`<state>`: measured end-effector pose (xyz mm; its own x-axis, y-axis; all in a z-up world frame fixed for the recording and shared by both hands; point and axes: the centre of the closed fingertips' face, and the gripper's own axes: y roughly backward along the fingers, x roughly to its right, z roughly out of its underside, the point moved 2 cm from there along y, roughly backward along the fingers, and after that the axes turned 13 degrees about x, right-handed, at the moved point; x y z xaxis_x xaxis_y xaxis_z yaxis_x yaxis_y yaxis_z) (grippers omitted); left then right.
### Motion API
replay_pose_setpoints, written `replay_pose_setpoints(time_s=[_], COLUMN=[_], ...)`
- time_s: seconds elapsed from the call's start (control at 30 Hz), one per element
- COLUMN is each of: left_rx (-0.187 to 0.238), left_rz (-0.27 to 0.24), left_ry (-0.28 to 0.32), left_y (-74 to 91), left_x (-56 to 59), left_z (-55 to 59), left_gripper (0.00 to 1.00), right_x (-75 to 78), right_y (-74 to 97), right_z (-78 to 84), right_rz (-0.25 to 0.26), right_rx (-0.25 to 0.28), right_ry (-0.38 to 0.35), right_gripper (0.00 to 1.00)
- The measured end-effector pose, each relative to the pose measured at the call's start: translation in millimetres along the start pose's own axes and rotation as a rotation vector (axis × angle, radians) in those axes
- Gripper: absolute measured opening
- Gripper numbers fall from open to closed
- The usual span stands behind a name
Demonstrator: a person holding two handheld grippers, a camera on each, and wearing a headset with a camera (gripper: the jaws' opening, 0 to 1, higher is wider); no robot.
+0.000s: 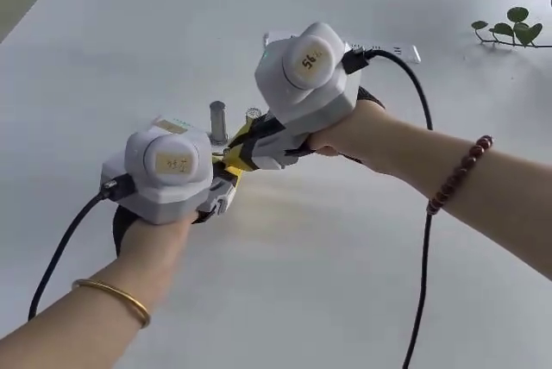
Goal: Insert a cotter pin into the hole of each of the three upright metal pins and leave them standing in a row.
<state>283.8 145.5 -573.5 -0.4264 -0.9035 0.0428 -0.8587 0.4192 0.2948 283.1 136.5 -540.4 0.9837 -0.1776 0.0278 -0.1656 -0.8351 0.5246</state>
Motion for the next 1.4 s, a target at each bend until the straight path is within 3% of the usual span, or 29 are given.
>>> replay_pose_setpoints(time_s=[0.37,0.47,0.67,0.8,0.87,1.1,1.4], left_rx=[-0.031,-0.037,-0.043,-0.035,-0.005,0.020,0.026], left_rz=[-0.001,-0.004,-0.011,-0.020,-0.023,-0.021,0.030], left_ry=[-0.007,-0.007,-0.009,-0.006,0.003,0.008,0.007], left_y=[5.9,8.5,15.2,21.4,23.1,29.7,34.1], left_x=[0.2,-0.2,-0.6,-2.5,-3.9,-9.2,-3.7], left_z=[7.1,9.1,11.9,10.4,6.1,-2.3,-4.8], left_gripper=[0.17,0.19,0.24,0.29,0.31,0.35,0.42], right_x=[0.7,-1.3,-2.5,5.9,12.9,43.0,58.7], right_y=[-2.4,-0.5,9.8,16.8,21.4,27.1,19.1], right_z=[5.2,6.0,-4.1,-10.6,-13.1,-9.6,-0.5], right_rz=[0.003,0.008,0.024,0.062,0.101,0.213,0.262], right_rx=[-0.012,-0.012,0.037,0.081,0.098,0.127,0.142], right_ry=[-0.011,-0.035,-0.081,-0.107,-0.112,-0.143,-0.189], right_gripper=[0.05,0.12,0.14,0.15,0.15,0.15,0.17])
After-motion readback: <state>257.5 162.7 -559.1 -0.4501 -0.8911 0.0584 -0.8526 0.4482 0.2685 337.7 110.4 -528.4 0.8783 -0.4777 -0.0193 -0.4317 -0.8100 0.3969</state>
